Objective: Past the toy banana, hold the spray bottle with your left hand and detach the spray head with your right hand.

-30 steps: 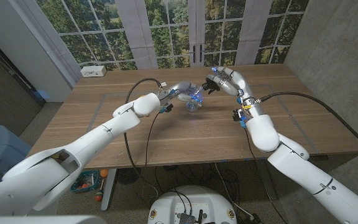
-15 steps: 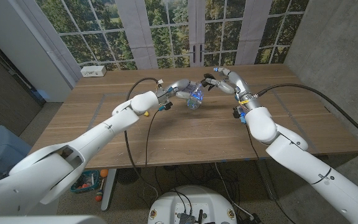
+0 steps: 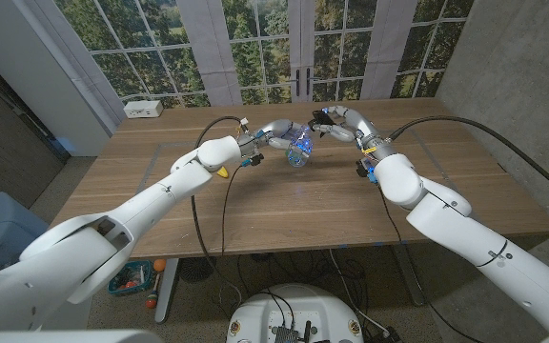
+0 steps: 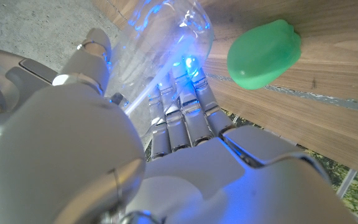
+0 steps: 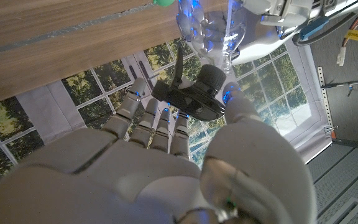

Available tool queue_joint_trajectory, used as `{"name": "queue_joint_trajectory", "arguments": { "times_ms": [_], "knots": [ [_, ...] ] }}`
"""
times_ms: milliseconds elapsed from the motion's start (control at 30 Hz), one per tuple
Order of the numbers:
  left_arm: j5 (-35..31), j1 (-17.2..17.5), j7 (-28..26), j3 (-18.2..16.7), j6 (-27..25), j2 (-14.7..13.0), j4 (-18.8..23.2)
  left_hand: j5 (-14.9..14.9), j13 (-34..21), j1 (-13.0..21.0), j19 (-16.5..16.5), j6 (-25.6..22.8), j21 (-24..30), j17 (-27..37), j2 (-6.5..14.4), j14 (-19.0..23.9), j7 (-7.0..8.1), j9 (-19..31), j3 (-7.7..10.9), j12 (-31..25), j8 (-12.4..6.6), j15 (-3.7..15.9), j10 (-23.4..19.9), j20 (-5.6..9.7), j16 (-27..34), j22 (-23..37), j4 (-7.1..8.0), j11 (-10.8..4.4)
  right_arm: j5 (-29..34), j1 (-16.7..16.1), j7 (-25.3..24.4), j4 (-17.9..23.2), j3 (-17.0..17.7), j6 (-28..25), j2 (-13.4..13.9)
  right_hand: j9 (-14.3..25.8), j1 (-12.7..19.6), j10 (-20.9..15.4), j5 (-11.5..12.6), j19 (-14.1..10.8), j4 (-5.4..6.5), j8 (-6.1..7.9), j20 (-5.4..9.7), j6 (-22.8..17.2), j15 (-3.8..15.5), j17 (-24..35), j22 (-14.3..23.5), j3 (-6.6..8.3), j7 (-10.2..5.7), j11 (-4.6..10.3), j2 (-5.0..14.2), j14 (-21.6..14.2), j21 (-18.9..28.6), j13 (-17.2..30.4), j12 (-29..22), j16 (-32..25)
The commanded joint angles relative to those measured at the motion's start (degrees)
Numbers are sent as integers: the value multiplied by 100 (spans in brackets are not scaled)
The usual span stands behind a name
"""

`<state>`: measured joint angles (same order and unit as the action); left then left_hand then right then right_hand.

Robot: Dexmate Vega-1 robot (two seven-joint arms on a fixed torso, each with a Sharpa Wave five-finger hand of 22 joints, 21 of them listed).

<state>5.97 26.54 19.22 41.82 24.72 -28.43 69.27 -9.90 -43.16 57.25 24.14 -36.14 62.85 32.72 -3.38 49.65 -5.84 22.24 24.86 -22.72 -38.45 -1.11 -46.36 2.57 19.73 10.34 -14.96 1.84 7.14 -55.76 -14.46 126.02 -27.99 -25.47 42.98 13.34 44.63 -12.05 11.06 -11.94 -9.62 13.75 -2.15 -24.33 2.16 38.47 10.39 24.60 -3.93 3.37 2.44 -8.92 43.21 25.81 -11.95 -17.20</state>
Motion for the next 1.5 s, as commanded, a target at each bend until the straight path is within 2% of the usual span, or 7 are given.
{"name": "queue_joint_trajectory", "arguments": {
  "times_ms": [33, 133, 233, 300, 433, 833, 1500],
  "knots": [
    [72, -74, 208, 32, 94, 27, -128, -36, -9, 1046, -14, -979, 23, 21, 1185, 784, 910, 30, 559, -19, -34, 1475, -1371, 472, -7, 9, 520, -1337, 47, 194, -155, -136, -189, -2, -5, 88, 61, -311, -41, -87, 78, 236, 162, -565, 305, 10, 2, -43, -114, 88, 295, -182, -7, -44, -117, -116],
    [61, -96, 212, 38, 108, 44, -171, -36, -15, 1045, -22, -975, 25, 20, 1184, 779, 919, 34, 560, -20, -34, 1476, -1378, 470, -15, 9, 520, -1337, 110, 189, -294, -212, -212, 124, -49, 196, 158, -565, -54, -207, 59, 534, 264, -1188, 400, 2, 3, -120, -158, 155, 389, -296, 20, -83, -182, -201],
    [53, -111, 207, 40, 118, 59, -206, -37, -13, 1043, -23, -980, 32, 23, 1186, 783, 915, 24, 561, -13, -29, 1476, -1379, 473, -17, 8, 521, -1338, 145, 168, -405, -279, -207, 282, -78, 408, 265, -897, -54, -298, 62, 1060, 339, -2128, 529, 9, 7, -263, -206, 305, 464, -401, 44, -124, -242, -319],
    [61, -123, 221, 41, 122, 67, -228, -37, -19, 1041, -24, -981, 34, 26, 1187, 786, 905, 19, 561, -14, -25, 1475, -1382, 475, -16, 8, 522, -1337, 199, 150, -485, -309, -211, 350, -95, 512, 318, -1099, -51, -353, 67, 1301, 388, -2513, 600, 26, 10, -310, -255, 374, 513, -479, 68, -137, -291, -393],
    [59, -124, 207, 38, 150, 79, -247, -38, -24, 1038, -34, -966, 42, 30, 1188, 792, 908, 25, 563, -7, -21, 1476, -1381, 474, -22, 7, 522, -1336, 281, 108, -596, -325, -197, 433, -114, 636, 402, -1417, -38, -437, 64, 1528, 506, -2805, 750, 34, 13, -329, -203, 537, 586, -571, 109, -128, -390, -468],
    [31, -42, 100, 6, 98, 33, -106, -40, -36, 1033, -38, -980, 69, 46, 1185, 790, 912, 28, 568, 11, -21, 1474, -1389, 481, -41, 4, 520, -1338, 305, -107, -810, -259, 23, 617, -158, 880, 562, -1868, 28, -537, 44, 1833, 726, -2981, 959, -94, 14, -264, -77, 805, 601, -777, 172, -49, -522, -452],
    [-11, 131, -35, -45, -92, -102, 221, -39, -51, 1026, -51, -1000, 106, 62, 1179, 815, 910, 26, 574, 46, -18, 1476, -1389, 482, -63, 0, 516, -1337, 523, -439, -1432, -372, 296, 1018, -370, 1133, 585, -1942, 64, -527, 124, 2001, 805, -2845, 962, -145, 15, -236, 2, 825, 663, -814, 197, 33, -501, -413]
  ]
}}
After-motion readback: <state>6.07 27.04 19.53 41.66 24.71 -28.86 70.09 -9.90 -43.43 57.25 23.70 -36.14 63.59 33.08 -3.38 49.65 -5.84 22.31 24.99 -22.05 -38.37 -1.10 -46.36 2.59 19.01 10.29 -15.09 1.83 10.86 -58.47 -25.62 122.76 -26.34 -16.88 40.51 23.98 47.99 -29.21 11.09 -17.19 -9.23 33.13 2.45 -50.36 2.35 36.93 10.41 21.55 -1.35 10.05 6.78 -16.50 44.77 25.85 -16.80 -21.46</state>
